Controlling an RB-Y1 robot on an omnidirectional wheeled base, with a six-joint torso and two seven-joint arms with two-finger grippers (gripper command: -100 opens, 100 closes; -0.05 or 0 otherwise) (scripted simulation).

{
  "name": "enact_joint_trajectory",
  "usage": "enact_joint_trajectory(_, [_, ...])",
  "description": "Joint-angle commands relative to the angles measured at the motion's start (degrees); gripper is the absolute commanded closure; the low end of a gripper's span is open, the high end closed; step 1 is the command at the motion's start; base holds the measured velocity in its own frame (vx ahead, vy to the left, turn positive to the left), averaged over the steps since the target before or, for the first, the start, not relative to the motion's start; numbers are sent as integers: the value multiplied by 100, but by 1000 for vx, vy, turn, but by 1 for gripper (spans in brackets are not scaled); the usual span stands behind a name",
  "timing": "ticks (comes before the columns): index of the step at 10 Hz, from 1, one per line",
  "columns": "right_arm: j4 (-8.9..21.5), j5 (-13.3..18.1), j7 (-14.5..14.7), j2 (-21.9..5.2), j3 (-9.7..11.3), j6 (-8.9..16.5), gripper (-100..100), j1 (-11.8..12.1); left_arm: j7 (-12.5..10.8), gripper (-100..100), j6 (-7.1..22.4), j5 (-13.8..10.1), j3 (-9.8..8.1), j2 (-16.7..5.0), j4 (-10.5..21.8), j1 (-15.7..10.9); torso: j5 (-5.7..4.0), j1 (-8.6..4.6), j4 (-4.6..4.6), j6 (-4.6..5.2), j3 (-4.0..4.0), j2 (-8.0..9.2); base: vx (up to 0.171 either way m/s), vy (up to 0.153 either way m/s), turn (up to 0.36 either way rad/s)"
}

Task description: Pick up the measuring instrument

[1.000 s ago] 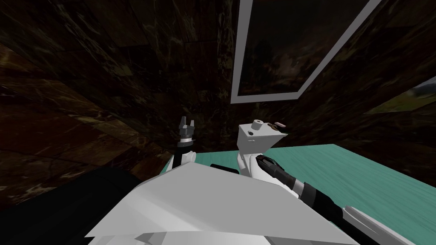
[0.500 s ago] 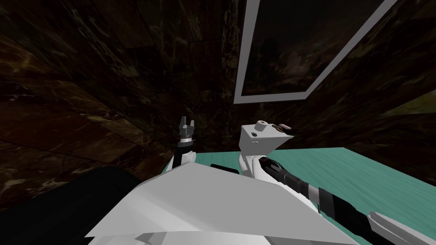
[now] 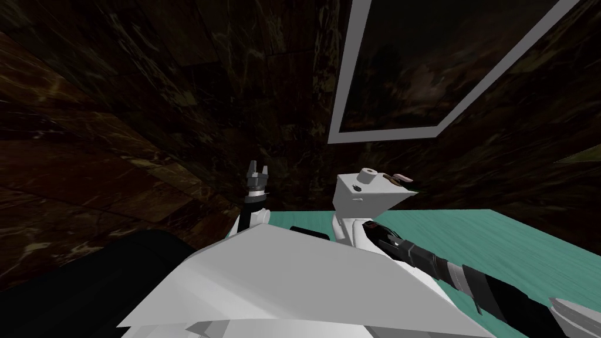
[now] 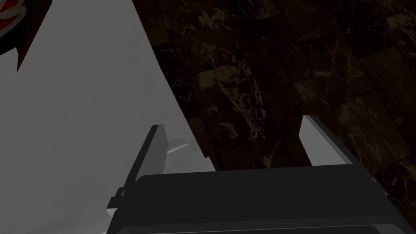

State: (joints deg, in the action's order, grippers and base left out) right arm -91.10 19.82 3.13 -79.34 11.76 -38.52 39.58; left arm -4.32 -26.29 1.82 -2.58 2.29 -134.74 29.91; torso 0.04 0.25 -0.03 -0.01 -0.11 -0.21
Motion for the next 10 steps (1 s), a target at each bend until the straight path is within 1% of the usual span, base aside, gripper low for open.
enact_joint_trajectory(1, [134, 35, 6, -261, 15, -76, -100, 7, 0, 0, 0, 0, 0, 0, 0, 0, 0, 0, 0, 0, 0, 0, 41, 55, 34])
enact_joint_trajectory(2, [307, 106, 3, -449, 37, -136, -100, 44, 0, 0, 0, 0, 0, 0, 0, 0, 0, -4, 0, 2, 0, 1, 66, 62, 63])
enact_joint_trajectory(3, [307, 106, 3, -586, 37, -136, -100, 44, 0, 0, 0, 0, 0, 0, 0, 0, 0, -2, -1, 0, -4, -6, 57, 57, 31])
enact_joint_trajectory(4, [473, 176, -5, -765, 56, -193, -100, 77, 0, 0, 0, 0, 0, 0, 0, 0, 0, -3, -2, 1, -3, -5, 65, 71, 70])
enact_joint_trajectory(5, [473, 176, -5, -896, 56, -193, -100, 77, 0, 0, 0, 0, 0, 0, 0, 0, 1, 2, -2, 0, -4, -7, 51, 64, 27])
enact_joint_trajectory(6, [633, 244, -19, -1090, 71, -247, -100, 106, 0, 0, 0, 0, 0, 0, 0, 0, 1, 1, -1, 1, -3, -3, 59, 80, 47])
enact_joint_trajectory(7, [633, 244, -19, -1192, 71, -247, -100, 106, 0, 0, 0, 0, 0, 0, 0, 0, 2, 6, -1, 1, -3, -5, 57, 63, 31])
enact_joint_trajectory(9, [934, 374, -59, -1611, 92, -348, -100, 150, 0, 0, 0, 0, 0, 0, 0, 0, 2, 7, -2, -1, -6, -9, 94, 90, 85])
enact_joint_trajectory(10, [934, 374, -59, -1737, 92, -348, -100, 150, 0, 0, 0, 0, 0, 0, 0, 1, 3, 12, -5, -1, -14, -24, 91, 72, 18])
